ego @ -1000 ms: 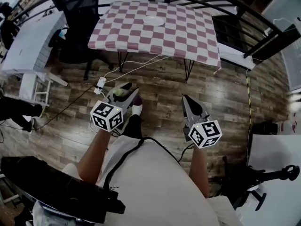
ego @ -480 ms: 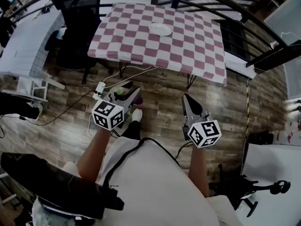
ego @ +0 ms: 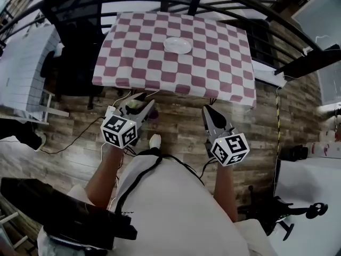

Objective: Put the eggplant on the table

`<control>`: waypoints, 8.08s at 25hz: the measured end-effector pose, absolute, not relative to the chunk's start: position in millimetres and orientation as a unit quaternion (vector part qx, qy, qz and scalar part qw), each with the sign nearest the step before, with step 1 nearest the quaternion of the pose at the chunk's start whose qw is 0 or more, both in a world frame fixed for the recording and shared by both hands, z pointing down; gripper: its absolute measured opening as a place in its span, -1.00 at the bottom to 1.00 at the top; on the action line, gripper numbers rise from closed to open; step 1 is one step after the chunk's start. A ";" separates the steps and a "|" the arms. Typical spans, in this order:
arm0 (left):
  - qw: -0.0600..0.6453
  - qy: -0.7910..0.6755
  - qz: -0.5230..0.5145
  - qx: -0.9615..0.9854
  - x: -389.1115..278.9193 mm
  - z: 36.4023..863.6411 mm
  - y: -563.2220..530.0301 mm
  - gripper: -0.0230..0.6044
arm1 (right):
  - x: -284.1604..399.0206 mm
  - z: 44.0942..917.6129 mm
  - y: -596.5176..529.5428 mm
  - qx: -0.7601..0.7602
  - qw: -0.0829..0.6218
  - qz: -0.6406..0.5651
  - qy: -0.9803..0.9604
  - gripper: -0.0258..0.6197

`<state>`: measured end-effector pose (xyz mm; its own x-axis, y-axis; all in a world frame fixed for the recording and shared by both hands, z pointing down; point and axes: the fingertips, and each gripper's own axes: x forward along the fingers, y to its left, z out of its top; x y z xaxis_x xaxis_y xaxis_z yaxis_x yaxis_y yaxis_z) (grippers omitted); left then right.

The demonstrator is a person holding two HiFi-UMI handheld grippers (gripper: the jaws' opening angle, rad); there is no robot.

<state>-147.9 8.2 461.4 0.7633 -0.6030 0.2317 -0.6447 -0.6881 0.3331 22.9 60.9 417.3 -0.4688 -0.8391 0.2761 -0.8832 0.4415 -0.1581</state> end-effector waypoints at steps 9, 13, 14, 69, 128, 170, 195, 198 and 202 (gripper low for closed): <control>0.199 -0.323 0.047 0.924 -148.7 460.0 -57.0 -0.42 | 13.3 423.0 1.1 0.517 0.077 0.146 -0.840 -0.90; 0.202 -0.318 0.045 0.925 -150.2 461.3 -75.8 -0.42 | 6.6 426.7 -16.5 0.516 0.074 0.149 -0.840 -0.90; 0.202 -0.318 0.043 0.925 -149.8 459.6 -80.2 -0.42 | 4.9 427.4 -19.9 0.514 0.074 0.150 -0.841 -0.90; 0.144 -0.344 0.263 0.890 39.0 559.2 -380.1 -0.42 | 107.1 518.2 -321.9 0.330 0.134 0.219 -0.908 -0.90; -0.107 -0.009 0.610 0.785 80.1 726.1 -414.0 -0.30 | 166.0 600.7 -333.6 0.539 0.135 0.312 -0.770 -0.90; 0.000 -0.160 0.504 0.849 66.3 679.3 -404.6 -0.35 | 162.7 572.1 -329.4 0.505 0.149 0.279 -0.803 -0.90; 0.149 -0.408 0.287 0.854 15.3 565.6 -354.9 -0.69 | 160.2 527.2 -314.0 0.423 0.130 0.229 -0.867 -0.90; 0.153 -0.428 0.276 0.847 12.5 559.0 -349.6 -0.72 | 161.4 521.5 -313.8 0.414 0.127 0.221 -0.874 -0.90; 0.161 -0.444 0.268 0.840 10.0 555.6 -335.6 -0.76 | 165.9 516.4 -312.0 0.409 0.118 0.219 -0.878 -0.90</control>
<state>10.0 -335.6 555.6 0.4616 -0.6601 0.5926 -0.8324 -0.5533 0.0322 165.9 -312.0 516.4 -0.6372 -0.6664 0.3872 -0.7701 0.5693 -0.2878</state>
